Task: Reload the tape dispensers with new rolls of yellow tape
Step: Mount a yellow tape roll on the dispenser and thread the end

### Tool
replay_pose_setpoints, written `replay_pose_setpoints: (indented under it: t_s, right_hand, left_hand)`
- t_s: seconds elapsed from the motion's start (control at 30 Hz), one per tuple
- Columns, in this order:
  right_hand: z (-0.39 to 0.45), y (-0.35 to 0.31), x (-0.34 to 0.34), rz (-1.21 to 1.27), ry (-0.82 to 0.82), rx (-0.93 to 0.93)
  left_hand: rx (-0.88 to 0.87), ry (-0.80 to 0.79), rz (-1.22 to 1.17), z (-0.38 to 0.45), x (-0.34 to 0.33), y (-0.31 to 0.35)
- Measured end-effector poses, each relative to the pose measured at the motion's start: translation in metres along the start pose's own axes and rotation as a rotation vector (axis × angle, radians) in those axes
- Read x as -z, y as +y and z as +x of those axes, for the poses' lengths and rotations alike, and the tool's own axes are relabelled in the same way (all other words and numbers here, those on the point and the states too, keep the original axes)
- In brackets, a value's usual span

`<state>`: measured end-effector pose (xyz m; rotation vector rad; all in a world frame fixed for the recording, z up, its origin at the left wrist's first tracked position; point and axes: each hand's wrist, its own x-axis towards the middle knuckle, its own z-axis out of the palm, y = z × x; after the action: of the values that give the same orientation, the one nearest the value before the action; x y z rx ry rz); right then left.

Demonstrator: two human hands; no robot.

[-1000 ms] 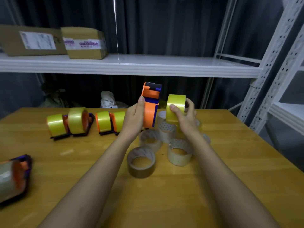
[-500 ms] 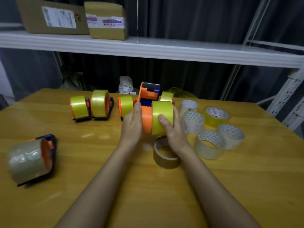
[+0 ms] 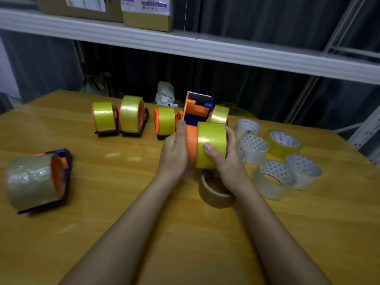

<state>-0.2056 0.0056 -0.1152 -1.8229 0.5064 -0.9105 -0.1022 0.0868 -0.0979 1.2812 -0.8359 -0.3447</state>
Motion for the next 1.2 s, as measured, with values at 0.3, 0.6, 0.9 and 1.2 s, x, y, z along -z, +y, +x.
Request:
replay_pose_setpoints:
  t_s: [0.3,0.6,0.9,1.2]
  right_hand:
    - [-0.004,-0.004,-0.004,-0.194,0.009,0.064]
    - [-0.005,-0.007,-0.007,-0.188,0.007,0.119]
    - [0.001,-0.002,-0.004,-0.108,0.001,0.082]
    - [-0.004,-0.017,0.003,-0.203,-0.078,0.055]
  left_hand:
    - [0.035,0.013,-0.045,-0.008,0.002,0.001]
    - [0.040,-0.009,-0.088,-0.013,-0.002,0.008]
    - [-0.071,-0.124,-0.092,-0.012,-0.003,0.010]
    - [-0.170,-0.117,0.044,-0.012,0.001,0.009]
